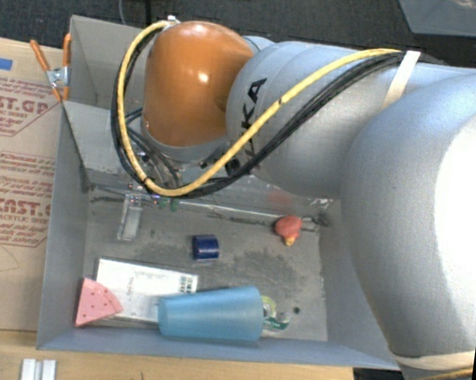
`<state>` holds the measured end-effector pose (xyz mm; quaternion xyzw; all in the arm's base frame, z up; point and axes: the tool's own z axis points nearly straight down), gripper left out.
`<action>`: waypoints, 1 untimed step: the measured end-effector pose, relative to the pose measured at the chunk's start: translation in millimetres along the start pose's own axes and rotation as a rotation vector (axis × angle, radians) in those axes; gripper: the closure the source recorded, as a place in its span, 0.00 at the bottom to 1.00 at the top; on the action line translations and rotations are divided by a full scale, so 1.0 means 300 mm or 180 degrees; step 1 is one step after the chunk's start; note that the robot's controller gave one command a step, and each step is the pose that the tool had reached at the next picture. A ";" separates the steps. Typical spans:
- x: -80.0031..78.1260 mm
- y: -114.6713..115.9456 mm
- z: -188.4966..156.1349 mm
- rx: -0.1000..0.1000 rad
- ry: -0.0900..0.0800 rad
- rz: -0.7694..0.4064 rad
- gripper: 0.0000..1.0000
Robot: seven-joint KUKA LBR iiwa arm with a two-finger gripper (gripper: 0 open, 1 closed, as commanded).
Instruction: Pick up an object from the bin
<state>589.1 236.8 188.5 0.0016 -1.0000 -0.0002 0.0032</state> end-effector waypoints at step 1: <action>-0.006 -0.004 -0.018 -0.0005 -0.0025 0.0006 0.00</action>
Offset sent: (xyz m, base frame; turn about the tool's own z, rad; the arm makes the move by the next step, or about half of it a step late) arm -0.0447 -0.0423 0.0544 0.0253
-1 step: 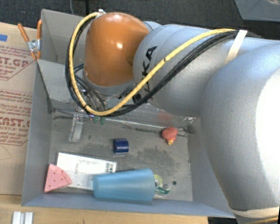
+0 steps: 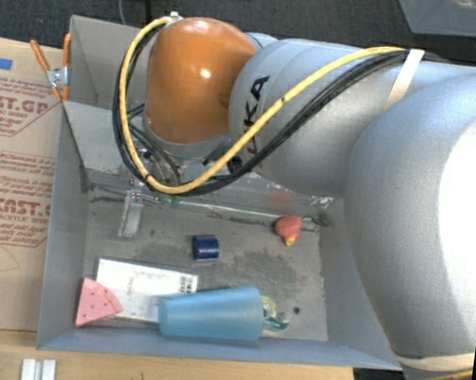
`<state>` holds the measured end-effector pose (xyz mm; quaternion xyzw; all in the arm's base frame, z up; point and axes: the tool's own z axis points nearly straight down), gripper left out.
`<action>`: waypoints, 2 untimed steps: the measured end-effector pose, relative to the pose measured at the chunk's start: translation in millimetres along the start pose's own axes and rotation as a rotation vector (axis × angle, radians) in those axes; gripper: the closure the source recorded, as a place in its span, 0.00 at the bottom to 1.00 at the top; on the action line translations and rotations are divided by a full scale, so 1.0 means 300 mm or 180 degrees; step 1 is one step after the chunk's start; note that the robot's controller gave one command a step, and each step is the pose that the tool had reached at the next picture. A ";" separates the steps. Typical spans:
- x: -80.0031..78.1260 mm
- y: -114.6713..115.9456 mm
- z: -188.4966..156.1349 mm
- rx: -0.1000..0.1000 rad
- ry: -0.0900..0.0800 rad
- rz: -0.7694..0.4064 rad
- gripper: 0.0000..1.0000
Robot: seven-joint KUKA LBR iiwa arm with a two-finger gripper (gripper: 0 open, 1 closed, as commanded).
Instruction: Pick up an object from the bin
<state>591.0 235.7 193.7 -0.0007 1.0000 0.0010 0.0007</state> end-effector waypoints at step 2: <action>0.150 -0.213 -0.139 -0.0012 -0.0022 0.0112 0.00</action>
Offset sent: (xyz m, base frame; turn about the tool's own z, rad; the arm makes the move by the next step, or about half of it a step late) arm -0.0437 -0.0761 0.0280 0.0456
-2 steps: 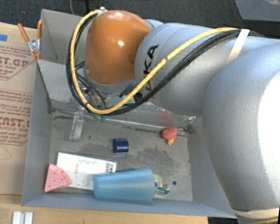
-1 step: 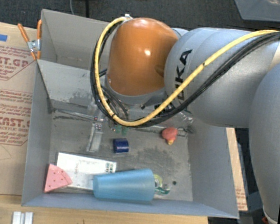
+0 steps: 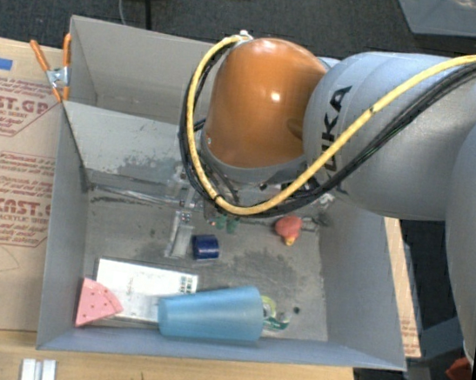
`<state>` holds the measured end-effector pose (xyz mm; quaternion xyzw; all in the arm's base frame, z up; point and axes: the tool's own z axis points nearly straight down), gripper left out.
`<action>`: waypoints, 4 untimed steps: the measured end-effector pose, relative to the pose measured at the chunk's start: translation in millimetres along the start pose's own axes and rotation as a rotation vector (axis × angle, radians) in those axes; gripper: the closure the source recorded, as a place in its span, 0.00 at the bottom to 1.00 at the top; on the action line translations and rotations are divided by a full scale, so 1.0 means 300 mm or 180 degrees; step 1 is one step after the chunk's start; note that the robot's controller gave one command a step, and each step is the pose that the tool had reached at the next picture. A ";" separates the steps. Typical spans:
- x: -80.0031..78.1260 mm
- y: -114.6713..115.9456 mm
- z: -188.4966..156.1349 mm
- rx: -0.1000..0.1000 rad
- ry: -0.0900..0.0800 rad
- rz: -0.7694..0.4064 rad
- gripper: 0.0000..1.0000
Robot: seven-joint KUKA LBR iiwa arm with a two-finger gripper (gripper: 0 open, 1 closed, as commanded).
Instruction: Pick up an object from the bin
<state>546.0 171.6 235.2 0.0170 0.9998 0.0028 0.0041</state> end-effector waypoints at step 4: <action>0.090 -0.279 0.445 -0.0030 -0.0057 -0.0407 0.00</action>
Offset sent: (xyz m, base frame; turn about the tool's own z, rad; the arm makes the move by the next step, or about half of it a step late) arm -0.0217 -0.0748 -0.1027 -0.1060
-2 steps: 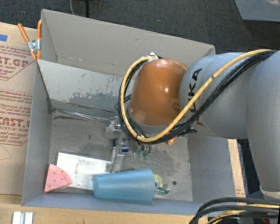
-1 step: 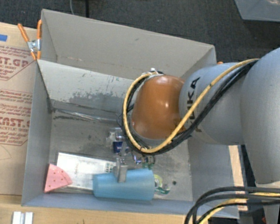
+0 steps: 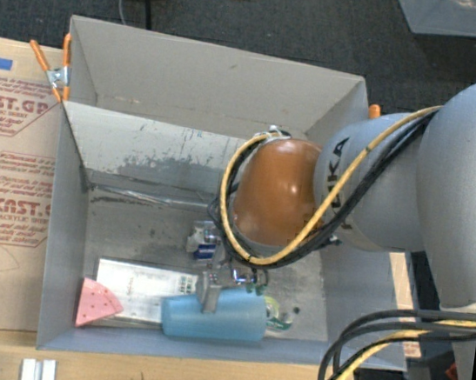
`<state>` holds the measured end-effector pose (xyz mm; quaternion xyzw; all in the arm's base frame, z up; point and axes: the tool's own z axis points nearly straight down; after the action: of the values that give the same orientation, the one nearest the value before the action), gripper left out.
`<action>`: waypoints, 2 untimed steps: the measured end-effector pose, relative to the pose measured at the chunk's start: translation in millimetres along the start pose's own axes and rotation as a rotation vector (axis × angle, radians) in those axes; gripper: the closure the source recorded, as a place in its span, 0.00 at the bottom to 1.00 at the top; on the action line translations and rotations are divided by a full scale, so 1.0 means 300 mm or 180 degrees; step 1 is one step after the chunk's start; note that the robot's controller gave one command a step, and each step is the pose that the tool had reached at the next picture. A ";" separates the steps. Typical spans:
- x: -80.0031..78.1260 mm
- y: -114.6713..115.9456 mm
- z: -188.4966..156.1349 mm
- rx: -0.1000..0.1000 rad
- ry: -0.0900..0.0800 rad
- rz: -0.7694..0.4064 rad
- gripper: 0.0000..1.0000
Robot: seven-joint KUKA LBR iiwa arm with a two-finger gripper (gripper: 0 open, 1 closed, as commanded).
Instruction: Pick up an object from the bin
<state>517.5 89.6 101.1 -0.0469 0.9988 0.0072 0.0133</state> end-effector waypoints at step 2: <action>0.008 -0.097 0.008 -0.0005 -0.0032 0.0015 0.00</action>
Offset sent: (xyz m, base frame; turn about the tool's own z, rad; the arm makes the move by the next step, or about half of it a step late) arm 0.0036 -0.0889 -0.0189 0.1191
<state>518.0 60.5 98.4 -0.0446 0.9988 0.0082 0.0183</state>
